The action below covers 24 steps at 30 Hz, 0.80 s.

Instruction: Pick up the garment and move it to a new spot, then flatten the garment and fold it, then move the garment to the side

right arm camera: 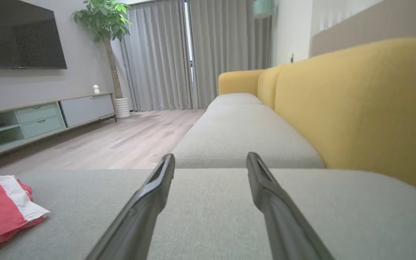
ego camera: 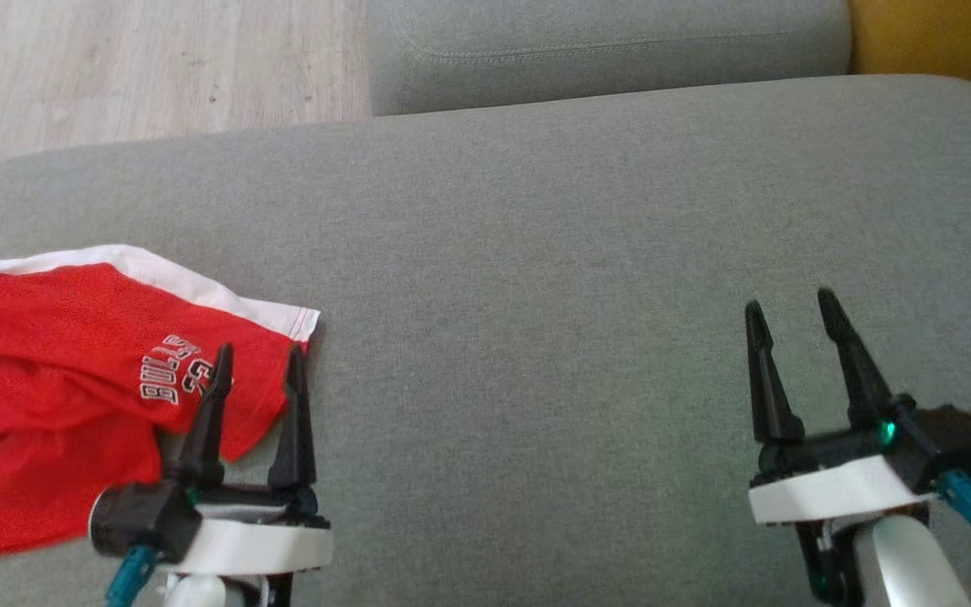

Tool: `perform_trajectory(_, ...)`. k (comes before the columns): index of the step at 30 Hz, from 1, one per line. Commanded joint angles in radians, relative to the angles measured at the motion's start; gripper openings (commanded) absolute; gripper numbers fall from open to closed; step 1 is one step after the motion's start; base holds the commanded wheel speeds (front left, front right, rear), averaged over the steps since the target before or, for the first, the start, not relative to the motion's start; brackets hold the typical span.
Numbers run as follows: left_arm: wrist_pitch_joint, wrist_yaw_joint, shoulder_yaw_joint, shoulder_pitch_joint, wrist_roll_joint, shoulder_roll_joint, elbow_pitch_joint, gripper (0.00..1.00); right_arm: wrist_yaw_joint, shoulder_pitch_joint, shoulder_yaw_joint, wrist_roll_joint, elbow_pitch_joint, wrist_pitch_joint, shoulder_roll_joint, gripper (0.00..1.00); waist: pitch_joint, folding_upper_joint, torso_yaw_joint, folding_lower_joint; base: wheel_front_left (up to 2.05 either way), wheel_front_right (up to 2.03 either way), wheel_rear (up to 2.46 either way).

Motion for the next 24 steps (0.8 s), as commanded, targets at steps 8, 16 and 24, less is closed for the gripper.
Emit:
perform_trajectory(8,-0.01,-0.018,0.032,-0.003,-0.068,-0.002,0.056,1.0,-0.001,0.0,0.051,0.179,0.065,-0.011,-0.007,1.0,-0.006,0.0,-0.003,0.0,0.0,0.0,0.0)
perform_trajectory(16,-0.01,-0.019,0.031,-0.008,-0.085,-0.002,0.08,1.0,-0.001,-0.007,0.049,0.226,0.076,-0.011,-0.007,1.0,-0.01,0.0,-0.008,0.0,0.0,0.0,0.0)
perform_trajectory(24,-0.01,-0.017,0.032,-0.01,-0.087,-0.002,0.088,1.0,-0.001,-0.01,0.079,0.237,0.079,-0.011,-0.007,1.0,-0.023,0.0,0.023,0.0,0.0,0.0,0.0)
